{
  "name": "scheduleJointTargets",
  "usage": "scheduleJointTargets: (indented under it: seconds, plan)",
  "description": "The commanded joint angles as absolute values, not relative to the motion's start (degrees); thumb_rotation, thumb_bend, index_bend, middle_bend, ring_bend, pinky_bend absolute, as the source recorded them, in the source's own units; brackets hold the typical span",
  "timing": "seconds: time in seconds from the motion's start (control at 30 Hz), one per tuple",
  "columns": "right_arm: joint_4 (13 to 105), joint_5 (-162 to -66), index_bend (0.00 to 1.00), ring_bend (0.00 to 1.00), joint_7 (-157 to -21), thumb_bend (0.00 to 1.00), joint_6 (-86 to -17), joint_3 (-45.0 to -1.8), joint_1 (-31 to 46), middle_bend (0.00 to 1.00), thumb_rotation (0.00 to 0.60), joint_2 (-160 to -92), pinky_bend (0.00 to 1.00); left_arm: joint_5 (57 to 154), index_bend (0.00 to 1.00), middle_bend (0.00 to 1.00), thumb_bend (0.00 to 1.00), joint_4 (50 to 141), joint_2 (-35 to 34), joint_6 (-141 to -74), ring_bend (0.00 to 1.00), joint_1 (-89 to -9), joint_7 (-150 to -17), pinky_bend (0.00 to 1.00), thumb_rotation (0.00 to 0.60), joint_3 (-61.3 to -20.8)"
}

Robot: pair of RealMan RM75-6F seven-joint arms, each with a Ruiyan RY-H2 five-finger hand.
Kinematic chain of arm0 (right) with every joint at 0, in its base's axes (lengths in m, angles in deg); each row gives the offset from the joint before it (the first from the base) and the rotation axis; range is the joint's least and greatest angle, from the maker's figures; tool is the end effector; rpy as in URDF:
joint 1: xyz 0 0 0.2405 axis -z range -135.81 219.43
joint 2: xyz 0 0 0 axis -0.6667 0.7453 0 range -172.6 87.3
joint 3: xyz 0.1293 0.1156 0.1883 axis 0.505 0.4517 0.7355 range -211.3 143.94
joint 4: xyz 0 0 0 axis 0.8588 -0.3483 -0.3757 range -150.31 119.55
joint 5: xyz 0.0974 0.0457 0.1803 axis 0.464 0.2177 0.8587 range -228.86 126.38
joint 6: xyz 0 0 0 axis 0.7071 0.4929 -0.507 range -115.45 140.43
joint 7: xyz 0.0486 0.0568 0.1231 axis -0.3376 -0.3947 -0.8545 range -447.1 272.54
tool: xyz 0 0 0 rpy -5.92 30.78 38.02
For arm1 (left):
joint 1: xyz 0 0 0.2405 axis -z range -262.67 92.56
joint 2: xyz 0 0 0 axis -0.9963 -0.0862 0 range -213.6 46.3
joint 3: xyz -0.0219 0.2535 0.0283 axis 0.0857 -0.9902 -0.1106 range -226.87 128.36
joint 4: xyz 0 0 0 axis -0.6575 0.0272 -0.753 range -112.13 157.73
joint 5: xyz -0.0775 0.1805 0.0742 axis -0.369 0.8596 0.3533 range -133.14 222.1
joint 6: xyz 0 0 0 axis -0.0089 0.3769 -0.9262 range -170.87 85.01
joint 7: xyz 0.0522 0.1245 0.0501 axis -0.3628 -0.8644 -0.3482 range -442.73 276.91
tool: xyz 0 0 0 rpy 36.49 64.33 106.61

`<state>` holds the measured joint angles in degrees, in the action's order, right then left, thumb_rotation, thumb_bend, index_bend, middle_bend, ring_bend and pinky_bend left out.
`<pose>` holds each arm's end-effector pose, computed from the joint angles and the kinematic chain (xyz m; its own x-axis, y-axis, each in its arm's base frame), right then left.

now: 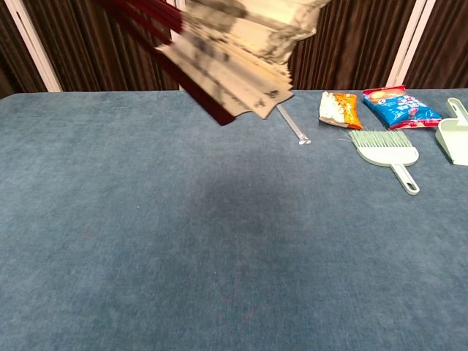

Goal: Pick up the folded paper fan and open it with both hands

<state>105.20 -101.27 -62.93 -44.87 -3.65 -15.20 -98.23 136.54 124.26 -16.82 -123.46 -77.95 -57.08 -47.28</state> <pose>0.0465 -0.3403 0.1736 0.2882 0.0311 0.9571 -0.7500 -0.6141 0.2458 -0.2552 0.1827 0.1161 -0.2203 0.1650 0.9614 0.9657 -0.1017 0.2388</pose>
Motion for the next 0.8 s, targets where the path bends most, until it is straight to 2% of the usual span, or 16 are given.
scheduleJointTargets:
  seconds: [0.03,0.27,0.57,0.8]
  plan:
    - [108.27,-97.81,0.91,0.26,-58.83,0.43,-48.12,-2.94,-18.08,0.22,0.6,-99.03,0.14,136.0,0.19,0.06,0.32,125.46,-16.21,-122.33,0.0,-76.45,-55.02,0.0,0.6,-46.49]
    - [112.73,-92.55,0.91,0.26,-52.29,0.43,-54.58,-2.59,-22.92,0.22,0.6,-101.75,0.14,134.97,0.19,0.06,0.32,127.01,-15.05,-121.48,0.0,-75.0,-51.62,0.0,0.6,-45.95]
    - [116.06,-88.89,0.92,0.26,-46.27,0.43,-59.46,-3.05,-27.7,0.22,0.6,-104.68,0.14,134.39,0.19,0.06,0.32,127.61,-14.03,-120.34,0.0,-73.74,-46.59,0.0,0.6,-46.04]
    - [119.13,-86.72,0.92,0.26,-42.74,0.43,-65.81,-3.78,-32.01,0.22,0.6,-110.93,0.14,133.59,0.19,0.06,0.32,126.57,-12.18,-120.26,0.0,-72.86,-44.17,0.0,0.6,-45.56]
